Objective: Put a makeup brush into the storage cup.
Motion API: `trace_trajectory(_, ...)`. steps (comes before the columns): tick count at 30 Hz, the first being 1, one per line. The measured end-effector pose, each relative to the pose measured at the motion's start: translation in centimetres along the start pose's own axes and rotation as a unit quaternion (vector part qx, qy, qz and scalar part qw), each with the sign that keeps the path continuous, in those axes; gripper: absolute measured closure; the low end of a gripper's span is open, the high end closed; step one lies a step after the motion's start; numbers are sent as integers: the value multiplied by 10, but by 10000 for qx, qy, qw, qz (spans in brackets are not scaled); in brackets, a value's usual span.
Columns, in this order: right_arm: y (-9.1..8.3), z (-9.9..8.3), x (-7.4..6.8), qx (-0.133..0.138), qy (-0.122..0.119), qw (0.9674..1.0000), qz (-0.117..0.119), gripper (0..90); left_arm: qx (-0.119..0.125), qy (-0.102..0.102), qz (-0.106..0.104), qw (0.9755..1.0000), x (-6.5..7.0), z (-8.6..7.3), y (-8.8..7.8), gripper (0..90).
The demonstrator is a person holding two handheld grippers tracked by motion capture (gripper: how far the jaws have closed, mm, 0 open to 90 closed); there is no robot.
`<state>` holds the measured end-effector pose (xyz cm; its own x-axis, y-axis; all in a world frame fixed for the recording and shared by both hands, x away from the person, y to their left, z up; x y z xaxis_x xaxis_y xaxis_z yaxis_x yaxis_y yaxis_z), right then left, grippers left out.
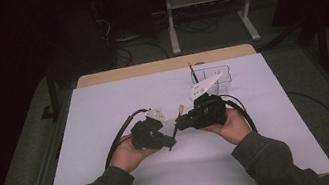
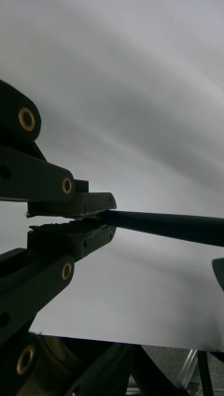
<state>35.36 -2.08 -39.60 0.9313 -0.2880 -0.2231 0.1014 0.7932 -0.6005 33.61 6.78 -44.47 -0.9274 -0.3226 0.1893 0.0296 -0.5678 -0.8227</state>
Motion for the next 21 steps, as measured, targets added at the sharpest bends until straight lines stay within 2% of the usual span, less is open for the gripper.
trace_trajectory(9,0,6,-3,189,107,9994,279,805,68,66,-14,10000,3,2,-1,841)
trace_trajectory(16,3,10,-7,130,48,9994,328,823,115,91,-4,9999,4,3,0,835)
trace_trajectory(21,3,9,-7,-109,2,9996,261,825,189,94,29,9998,4,1,-4,780)
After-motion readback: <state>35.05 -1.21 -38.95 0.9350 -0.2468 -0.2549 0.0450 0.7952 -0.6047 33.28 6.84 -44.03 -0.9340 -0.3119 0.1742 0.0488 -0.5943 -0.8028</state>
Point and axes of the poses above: each handheld gripper's, and its own axes: y roughly forward along the jaws, z roughly out of its top, x roughly to its right, the point moved 9 cm from there along y, roughly forward along the jaws, and after that the axes turned 3 degrees about -x, right-handed, at the moved point
